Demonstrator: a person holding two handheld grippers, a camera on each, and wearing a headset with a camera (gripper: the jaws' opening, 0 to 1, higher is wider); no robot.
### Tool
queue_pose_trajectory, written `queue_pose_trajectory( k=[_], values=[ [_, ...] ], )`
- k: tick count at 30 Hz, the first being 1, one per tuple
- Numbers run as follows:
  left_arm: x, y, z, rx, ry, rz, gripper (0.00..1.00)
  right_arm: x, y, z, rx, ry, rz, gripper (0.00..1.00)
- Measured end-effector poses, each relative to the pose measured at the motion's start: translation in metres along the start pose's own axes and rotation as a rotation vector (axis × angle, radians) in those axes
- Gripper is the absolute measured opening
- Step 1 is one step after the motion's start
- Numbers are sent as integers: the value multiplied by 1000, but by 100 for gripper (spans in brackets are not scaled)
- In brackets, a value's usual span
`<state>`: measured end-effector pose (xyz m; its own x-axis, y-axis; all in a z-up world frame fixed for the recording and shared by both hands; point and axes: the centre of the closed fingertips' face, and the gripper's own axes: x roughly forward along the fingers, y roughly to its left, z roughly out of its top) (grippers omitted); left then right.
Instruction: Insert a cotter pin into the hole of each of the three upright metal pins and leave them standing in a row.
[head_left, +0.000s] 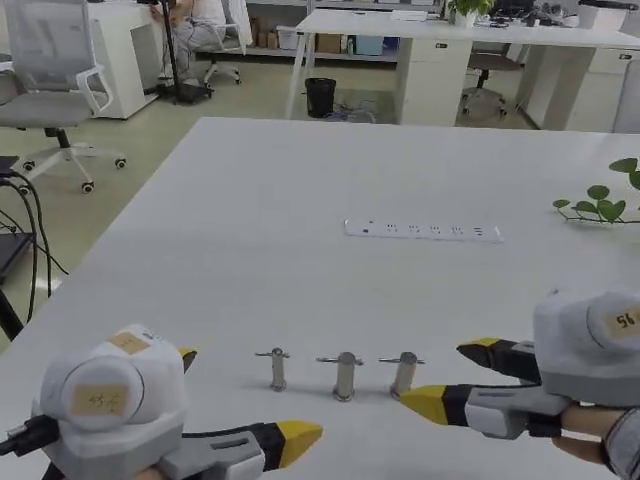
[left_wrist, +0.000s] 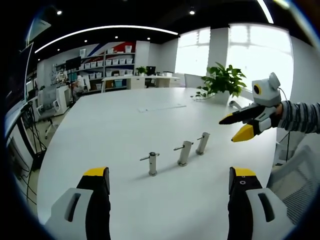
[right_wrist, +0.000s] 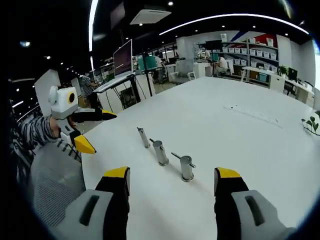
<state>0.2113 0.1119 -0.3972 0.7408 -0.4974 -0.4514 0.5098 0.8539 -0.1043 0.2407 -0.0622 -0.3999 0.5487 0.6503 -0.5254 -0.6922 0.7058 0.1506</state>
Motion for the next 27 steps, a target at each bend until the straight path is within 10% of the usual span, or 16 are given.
queue_pose_trajectory(
  k=[27],
  values=[
    [-9,3,-4,-82,-24,24,97,-15,23,-20,28,-35,-73,82]
  ],
)
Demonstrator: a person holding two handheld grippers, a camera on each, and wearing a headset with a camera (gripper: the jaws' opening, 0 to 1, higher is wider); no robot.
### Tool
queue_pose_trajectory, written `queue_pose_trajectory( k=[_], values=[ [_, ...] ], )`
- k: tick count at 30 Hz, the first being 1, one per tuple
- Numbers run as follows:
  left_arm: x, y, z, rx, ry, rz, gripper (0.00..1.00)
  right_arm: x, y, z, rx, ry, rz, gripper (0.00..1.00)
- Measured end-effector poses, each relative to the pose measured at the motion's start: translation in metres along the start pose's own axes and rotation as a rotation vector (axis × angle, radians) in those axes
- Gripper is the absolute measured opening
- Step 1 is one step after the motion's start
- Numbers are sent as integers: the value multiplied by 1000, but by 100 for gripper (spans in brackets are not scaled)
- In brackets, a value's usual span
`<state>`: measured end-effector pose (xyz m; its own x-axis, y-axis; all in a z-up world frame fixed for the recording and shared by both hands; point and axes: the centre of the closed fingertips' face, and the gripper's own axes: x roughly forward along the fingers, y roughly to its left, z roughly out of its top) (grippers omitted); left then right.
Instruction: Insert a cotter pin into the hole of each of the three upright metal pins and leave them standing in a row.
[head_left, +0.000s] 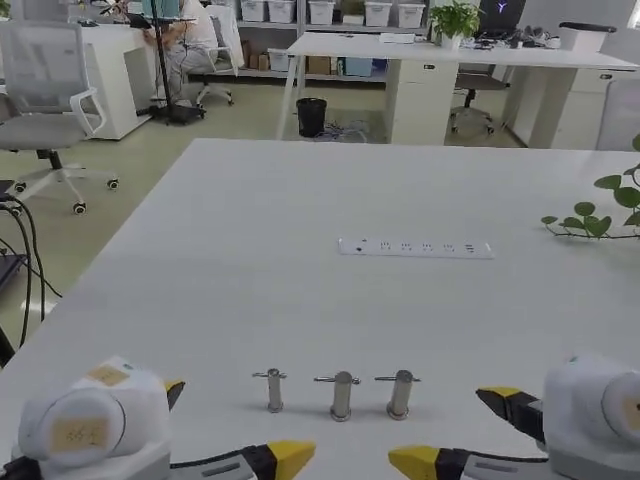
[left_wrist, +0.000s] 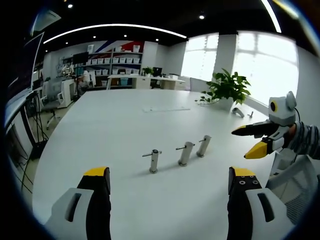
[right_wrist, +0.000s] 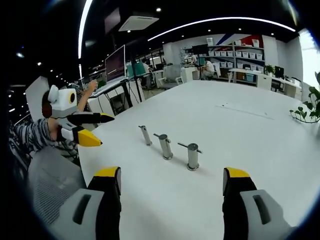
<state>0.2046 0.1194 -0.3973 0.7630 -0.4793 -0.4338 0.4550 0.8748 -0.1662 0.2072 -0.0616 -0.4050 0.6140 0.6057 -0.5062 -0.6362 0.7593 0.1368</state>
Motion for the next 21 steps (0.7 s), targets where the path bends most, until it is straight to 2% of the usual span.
queue_pose_trajectory(
  k=[8,21],
  values=[
    [-3,-1,-5,-13,11,5,95,-4,2,-4,42,-13,-10,81],
    [-4,0,-6,-11,14,15,93,-3,5,-10,35,1,-7,79]
  ],
)
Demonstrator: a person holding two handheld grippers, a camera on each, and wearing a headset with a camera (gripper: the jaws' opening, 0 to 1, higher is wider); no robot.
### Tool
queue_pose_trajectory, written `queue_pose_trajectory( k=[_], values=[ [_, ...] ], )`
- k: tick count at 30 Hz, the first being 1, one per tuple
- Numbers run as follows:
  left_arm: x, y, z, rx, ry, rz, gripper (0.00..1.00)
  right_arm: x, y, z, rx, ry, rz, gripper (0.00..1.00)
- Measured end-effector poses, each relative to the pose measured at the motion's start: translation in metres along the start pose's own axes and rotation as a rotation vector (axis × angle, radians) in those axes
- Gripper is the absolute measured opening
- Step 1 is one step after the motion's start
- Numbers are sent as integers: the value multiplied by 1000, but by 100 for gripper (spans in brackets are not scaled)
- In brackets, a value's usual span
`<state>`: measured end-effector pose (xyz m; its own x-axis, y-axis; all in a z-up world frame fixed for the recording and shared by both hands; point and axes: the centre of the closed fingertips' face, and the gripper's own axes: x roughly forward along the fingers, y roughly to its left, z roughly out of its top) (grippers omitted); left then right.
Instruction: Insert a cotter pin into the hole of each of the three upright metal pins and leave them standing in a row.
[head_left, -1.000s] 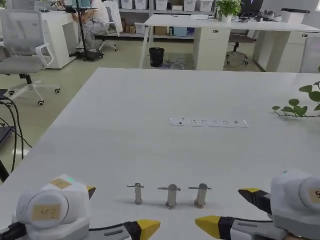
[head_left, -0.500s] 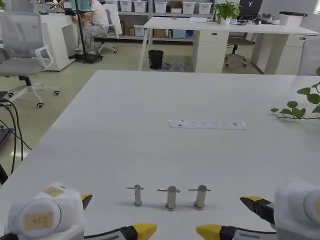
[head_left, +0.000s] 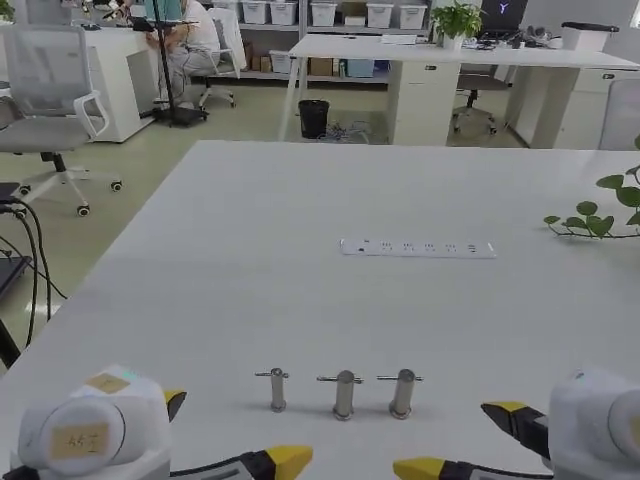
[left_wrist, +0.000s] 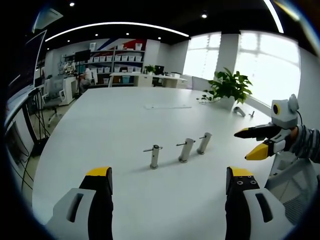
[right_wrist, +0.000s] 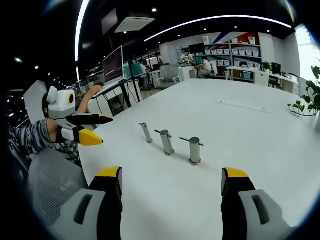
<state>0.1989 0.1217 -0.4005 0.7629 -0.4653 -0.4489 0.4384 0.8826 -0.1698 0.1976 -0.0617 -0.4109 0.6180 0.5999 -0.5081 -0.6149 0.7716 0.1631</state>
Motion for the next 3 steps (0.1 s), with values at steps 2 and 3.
queue_pose_trajectory(
  k=[2,3],
  values=[
    [0,1,0,-1,2,3,93,0,0,0,-1,0,0,79],
    [0,1,0,0,2,3,93,0,0,0,-2,0,0,79]
  ],
)
